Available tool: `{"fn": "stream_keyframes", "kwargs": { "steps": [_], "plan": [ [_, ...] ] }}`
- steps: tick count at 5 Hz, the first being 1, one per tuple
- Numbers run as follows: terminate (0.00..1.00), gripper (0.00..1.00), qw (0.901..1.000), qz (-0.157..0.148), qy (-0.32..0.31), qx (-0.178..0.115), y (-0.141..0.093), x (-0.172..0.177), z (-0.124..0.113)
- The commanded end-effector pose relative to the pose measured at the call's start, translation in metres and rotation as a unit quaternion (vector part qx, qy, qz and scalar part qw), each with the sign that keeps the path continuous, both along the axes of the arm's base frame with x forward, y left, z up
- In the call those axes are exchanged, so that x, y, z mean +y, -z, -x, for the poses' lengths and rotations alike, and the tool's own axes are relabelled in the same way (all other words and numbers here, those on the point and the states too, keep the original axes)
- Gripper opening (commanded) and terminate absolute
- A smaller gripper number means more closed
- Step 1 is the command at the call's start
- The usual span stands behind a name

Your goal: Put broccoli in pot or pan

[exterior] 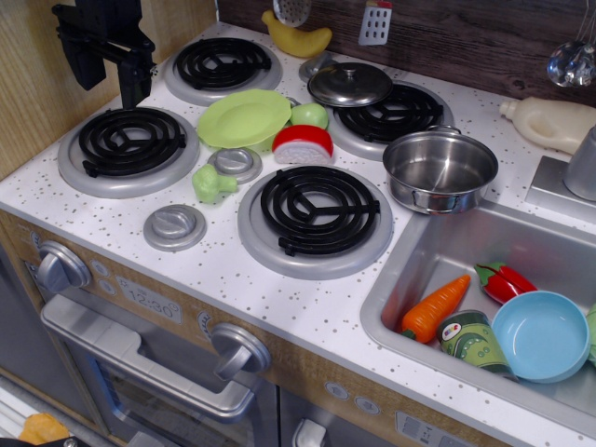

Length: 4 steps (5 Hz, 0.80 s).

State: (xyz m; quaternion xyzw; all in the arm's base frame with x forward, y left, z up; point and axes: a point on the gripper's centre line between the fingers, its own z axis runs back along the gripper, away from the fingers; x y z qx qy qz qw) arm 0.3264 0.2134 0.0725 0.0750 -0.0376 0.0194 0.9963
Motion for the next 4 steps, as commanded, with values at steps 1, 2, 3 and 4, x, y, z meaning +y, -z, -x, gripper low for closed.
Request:
{"fn": "stream_keyframes", "kwargs": {
  "steps": [1, 2, 3, 4],
  "plan": [
    [0.0, 1.0, 1.0, 0.0, 0.0, 0.0, 0.0, 0.0, 0.0],
    [0.0, 1.0, 1.0, -0.005, -0.005, 0.001, -0.023, -0.041, 0.009],
    [0.0, 1.0, 0.9994, -0.018, 0.018, -0.024, -0.01, -0.071, 0.012],
    [0.0, 1.0, 0.9988, -0.017, 0.032, -0.034, 0.011, -0.091, 0.009]
  ]
}}
